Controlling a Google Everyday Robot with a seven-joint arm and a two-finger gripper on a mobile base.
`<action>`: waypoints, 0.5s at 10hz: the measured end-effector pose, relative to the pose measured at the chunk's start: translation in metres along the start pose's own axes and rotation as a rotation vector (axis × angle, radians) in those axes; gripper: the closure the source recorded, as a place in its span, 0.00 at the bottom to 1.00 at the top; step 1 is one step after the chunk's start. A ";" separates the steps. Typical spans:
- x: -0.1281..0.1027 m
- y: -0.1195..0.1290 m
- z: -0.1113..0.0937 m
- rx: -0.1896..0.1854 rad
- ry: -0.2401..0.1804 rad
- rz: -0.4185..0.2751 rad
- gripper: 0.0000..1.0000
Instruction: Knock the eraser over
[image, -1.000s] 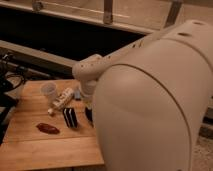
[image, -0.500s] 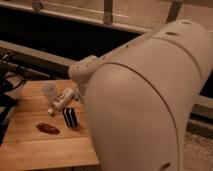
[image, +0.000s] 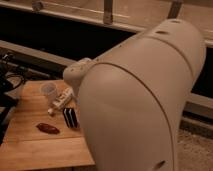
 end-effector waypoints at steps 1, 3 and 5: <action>-0.001 -0.001 0.001 0.002 0.001 -0.002 1.00; -0.004 -0.001 -0.008 -0.003 -0.026 -0.022 1.00; -0.009 -0.001 -0.029 -0.039 -0.082 -0.045 1.00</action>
